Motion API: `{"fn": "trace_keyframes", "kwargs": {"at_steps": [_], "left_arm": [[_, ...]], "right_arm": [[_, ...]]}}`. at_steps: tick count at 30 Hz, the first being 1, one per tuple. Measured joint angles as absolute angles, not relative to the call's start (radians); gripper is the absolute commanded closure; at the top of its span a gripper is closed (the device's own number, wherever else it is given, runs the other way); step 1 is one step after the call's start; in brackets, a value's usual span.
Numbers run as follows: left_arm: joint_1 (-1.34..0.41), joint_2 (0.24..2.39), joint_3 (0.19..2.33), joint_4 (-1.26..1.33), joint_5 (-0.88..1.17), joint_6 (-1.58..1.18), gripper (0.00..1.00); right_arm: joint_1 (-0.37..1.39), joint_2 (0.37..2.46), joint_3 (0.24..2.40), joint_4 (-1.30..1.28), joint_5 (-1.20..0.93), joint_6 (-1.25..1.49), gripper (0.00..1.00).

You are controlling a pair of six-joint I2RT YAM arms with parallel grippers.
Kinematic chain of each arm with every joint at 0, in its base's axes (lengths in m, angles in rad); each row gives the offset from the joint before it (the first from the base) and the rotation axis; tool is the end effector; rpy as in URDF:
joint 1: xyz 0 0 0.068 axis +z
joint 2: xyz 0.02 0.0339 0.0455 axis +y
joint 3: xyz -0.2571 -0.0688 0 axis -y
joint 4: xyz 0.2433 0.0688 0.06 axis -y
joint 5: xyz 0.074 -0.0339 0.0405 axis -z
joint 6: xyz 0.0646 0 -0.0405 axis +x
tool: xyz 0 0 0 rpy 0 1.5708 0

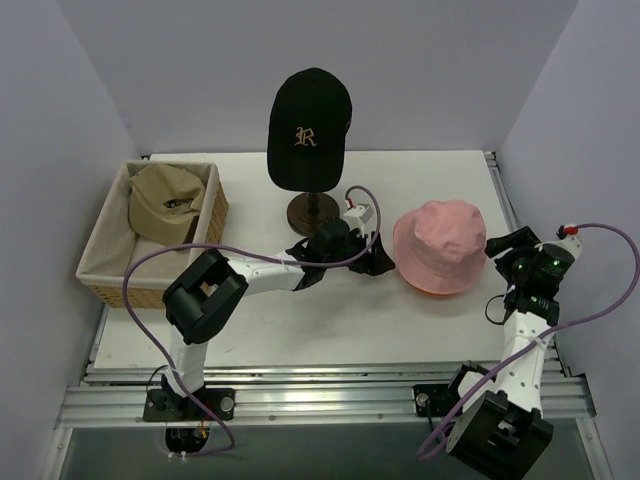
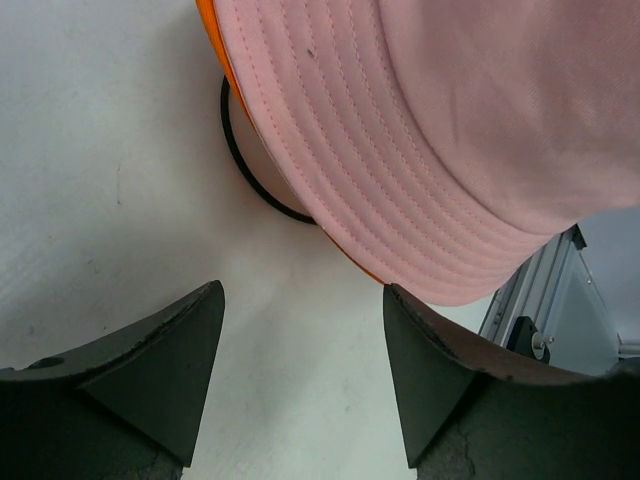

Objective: Stack the hats

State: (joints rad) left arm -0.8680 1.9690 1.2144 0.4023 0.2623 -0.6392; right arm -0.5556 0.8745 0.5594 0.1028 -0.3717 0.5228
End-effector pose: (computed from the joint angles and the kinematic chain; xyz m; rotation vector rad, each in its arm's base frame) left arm 0.2885 -0.3665 0.1805 0.4350 2.0798 -1.2138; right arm 0.2130 -0.1046 0.2641 0.6738 1.6460 0.3073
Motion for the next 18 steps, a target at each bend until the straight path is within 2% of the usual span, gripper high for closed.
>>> {"fn": "trace_keyframes", "kwargs": {"at_steps": [9,15,18], "left_arm": [[-0.95,1.918,1.213,0.311,0.17,-0.601,0.26],[-1.03,1.774,1.206,0.207,0.059,-0.551,0.27],[-1.07,1.67,1.246,0.074,-0.023,-0.515,0.27]], "right_arm": [[-0.556,0.8,0.623,-0.076,-0.27,0.522,0.34],[-0.556,0.779,0.699,-0.162,-0.246,0.525,0.33],[-0.556,0.78,0.783,-0.2,-0.225,0.525,0.33]]}}
